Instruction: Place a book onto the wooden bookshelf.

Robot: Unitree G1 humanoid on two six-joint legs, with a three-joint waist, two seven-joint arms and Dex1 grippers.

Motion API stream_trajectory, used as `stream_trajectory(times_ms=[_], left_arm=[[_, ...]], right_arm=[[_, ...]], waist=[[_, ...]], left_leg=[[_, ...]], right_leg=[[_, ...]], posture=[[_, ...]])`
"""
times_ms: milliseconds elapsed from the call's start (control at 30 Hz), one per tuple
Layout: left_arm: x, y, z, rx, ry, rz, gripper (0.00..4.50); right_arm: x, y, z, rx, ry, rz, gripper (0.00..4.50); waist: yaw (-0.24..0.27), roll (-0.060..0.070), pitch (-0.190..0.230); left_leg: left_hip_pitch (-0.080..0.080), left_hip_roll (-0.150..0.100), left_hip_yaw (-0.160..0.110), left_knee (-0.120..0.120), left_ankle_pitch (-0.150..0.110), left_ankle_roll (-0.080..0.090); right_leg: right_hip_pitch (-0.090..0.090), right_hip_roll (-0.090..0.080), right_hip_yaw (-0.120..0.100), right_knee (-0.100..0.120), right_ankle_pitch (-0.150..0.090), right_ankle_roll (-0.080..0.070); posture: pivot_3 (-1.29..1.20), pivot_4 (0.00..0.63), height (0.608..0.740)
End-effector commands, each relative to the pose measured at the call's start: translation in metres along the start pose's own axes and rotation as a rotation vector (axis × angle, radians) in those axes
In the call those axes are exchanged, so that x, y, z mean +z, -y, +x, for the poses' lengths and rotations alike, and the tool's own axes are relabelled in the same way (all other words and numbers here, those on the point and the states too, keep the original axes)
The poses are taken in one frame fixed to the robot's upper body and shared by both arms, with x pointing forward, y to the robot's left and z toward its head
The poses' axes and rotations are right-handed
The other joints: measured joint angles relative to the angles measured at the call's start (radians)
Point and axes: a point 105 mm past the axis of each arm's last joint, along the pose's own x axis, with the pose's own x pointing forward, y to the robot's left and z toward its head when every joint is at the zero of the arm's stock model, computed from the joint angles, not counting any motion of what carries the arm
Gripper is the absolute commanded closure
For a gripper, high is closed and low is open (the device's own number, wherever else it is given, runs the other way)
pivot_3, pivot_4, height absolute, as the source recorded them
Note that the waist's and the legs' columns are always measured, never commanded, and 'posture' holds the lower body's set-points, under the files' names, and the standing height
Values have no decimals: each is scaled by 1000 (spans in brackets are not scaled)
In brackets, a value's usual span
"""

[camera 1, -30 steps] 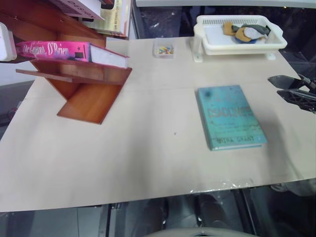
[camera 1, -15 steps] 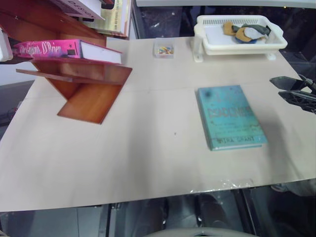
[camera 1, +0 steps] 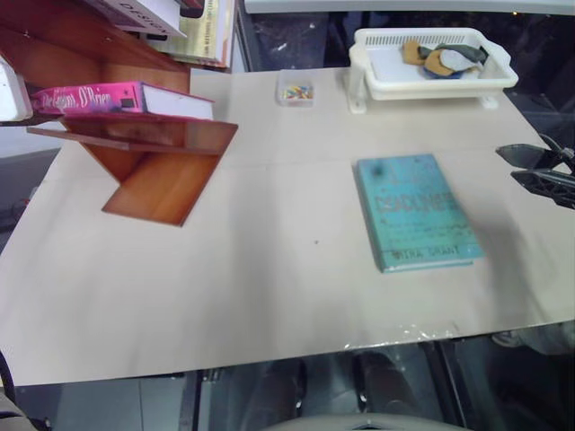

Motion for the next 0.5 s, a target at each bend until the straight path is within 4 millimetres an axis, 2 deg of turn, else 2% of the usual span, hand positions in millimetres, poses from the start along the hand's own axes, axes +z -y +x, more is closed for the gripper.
stream_trajectory(times_ms=[33, 67, 233, 267, 500], left_arm=[[-8, -8, -12, 55, -44, 1, 2987], [-9, -8, -12, 52, -51, 2, 2703], [-13, -7, -11, 50, -68, 1, 368], [-14, -7, -11, 54, -72, -1, 56], [-19, -4, -15, 45, -91, -16, 56]], right_arm=[[17, -13, -4, 56, 19, -78, 566], [17, -13, -5, 55, 19, -79, 566], [17, -13, -6, 51, 17, -80, 566], [17, -13, -6, 50, 17, -80, 566], [17, -12, -6, 47, 16, -82, 566]], waist=[[0, 0, 0], [0, 0, 0], [4, 0, 0], [4, 0, 0], [4, 0, 0]], left_leg=[[0, 0, 0, 1, 0, 0], [0, 0, 0, 1, 0, 0], [0, 0, 1, 3, 0, 0], [0, -1, 1, 3, 0, 0], [0, -1, 0, 3, 0, 0]], right_leg=[[0, 0, 0, 1, 0, 0], [0, 0, 0, 3, 0, 0], [0, 0, 0, 4, 0, 0], [0, 0, 0, 4, 0, 0], [0, -1, 0, 3, 0, 0]], posture=[[0, 150, 740], [0, 150, 740], [0, 150, 740], [0, 150, 740], [0, 150, 740]])
